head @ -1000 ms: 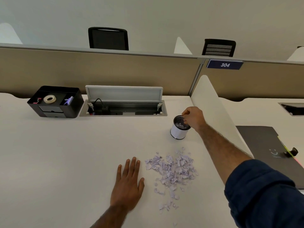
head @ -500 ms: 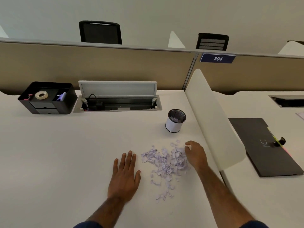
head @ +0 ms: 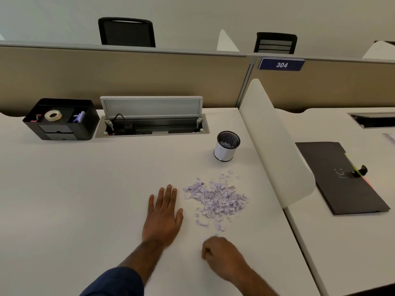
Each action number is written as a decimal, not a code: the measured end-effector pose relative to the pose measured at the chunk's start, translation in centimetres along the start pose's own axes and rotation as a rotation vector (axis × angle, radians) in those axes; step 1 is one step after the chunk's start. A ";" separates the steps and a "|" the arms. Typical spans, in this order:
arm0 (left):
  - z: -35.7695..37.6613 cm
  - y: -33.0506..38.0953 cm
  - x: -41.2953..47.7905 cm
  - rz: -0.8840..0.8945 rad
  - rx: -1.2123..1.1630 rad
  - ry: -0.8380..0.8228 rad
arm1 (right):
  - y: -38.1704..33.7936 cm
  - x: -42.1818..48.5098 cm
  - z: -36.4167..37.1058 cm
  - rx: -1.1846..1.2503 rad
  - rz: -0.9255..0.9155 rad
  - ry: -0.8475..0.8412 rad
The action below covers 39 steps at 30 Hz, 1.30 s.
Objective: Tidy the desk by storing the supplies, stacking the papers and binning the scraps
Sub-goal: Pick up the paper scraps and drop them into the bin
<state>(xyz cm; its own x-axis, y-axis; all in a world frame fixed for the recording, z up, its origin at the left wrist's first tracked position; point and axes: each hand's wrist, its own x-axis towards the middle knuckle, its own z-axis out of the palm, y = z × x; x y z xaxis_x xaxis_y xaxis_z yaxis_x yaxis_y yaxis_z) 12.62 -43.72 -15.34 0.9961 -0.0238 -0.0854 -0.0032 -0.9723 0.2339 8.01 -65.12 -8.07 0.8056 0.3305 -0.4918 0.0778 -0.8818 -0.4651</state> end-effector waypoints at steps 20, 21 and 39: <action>0.2 0.0 0.0 -0.003 -0.007 0.011 | 4.7 6.9 -8.7 -0.019 0.153 0.239; 0.1 0.0 0.0 -0.004 -0.008 0.008 | 4.7 6.9 -8.9 -0.007 0.154 0.256; 0.1 0.1 -0.1 -0.004 -0.007 0.031 | 2.9 7.7 -6.7 -0.327 0.030 0.416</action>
<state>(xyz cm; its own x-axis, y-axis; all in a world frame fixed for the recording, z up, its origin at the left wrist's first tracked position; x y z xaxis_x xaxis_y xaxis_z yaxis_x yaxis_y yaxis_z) 12.55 -43.83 -15.41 0.9983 -0.0125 -0.0565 0.0015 -0.9706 0.2405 18.40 -67.38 -8.27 0.9700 0.2008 -0.1367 0.1769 -0.9696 -0.1691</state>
